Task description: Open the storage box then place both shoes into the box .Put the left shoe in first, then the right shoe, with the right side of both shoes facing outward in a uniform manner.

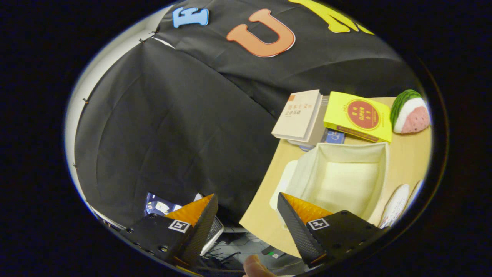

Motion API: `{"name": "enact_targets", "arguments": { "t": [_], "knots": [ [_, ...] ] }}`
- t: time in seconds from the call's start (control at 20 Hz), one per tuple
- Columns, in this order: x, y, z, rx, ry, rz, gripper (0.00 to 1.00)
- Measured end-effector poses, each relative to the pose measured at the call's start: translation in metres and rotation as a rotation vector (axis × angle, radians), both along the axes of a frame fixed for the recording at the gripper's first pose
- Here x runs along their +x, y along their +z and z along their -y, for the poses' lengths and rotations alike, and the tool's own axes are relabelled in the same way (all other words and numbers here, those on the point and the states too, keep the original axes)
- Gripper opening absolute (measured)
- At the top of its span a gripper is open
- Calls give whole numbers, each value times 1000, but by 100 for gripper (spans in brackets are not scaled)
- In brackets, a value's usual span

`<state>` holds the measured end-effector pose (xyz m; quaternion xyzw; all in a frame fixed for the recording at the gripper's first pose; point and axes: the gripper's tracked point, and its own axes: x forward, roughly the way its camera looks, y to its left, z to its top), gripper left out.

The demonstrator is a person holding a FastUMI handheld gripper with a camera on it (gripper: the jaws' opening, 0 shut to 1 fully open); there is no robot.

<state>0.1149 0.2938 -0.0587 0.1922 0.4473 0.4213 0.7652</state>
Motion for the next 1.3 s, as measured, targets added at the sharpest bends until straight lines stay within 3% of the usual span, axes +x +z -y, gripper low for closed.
{"name": "enact_targets", "arguments": {
  "t": [0.35,0.65,0.95,1.1,1.15,1.25,1.3],
  "knots": [
    [18,-99,157,-298,-175,-69,95],
    [12,-162,258,-455,-259,-119,95],
    [-11,-236,306,-636,-215,-196,94],
    [2,-268,316,-714,-205,-148,90],
    [4,-277,319,-749,-186,-127,81],
    [3,-296,318,-788,-134,-117,80],
    [5,-303,318,-795,-128,-118,71]
  ]
}}
